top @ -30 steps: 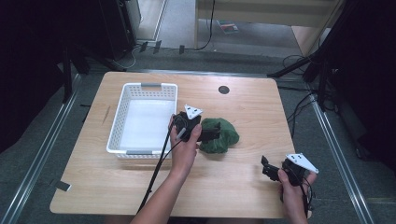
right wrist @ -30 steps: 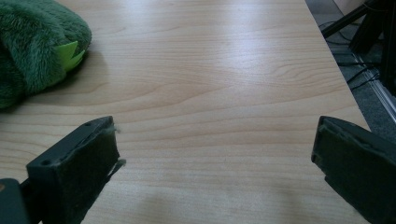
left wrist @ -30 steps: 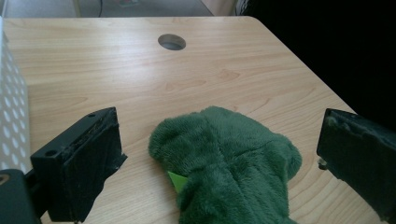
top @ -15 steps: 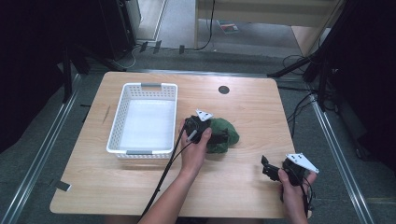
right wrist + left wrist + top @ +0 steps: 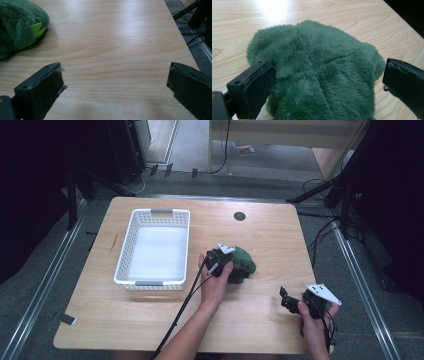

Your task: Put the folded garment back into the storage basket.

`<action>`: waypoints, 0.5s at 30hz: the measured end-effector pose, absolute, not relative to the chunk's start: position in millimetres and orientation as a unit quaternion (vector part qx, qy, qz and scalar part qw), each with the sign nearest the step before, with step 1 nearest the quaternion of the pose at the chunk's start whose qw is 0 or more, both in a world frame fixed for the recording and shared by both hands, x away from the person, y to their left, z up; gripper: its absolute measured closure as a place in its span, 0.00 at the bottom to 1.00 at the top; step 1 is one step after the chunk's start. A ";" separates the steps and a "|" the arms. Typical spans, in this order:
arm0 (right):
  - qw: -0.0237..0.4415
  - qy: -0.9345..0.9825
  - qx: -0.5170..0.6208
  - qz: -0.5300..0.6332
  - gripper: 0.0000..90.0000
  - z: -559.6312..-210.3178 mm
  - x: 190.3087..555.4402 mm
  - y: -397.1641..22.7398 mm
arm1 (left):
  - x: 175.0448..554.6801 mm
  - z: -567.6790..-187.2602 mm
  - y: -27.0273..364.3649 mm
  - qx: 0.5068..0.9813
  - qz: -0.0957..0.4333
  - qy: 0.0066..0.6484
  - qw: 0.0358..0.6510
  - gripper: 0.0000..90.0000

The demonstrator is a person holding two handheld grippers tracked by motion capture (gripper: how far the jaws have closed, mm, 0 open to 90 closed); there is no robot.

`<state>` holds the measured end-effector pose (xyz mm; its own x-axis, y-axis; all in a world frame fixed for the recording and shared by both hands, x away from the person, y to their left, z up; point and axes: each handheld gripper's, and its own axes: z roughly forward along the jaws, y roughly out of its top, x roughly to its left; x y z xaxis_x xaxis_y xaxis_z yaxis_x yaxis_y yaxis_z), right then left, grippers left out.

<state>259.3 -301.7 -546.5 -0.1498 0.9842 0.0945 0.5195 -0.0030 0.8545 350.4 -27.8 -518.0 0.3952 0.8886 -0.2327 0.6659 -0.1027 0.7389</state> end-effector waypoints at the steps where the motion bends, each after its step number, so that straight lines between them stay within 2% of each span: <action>1: 0.290 0.644 0.584 0.401 0.01 -546.5 259.3 -301.7 | 350.4 -518.0 -27.8 0.730 0.137 0.533 0.406 0.00; 15: 0.288 0.643 0.586 0.400 0.01 -546.5 259.6 -301.5 | 353.2 -533.5 -34.0 0.729 0.149 0.550 0.380 0.00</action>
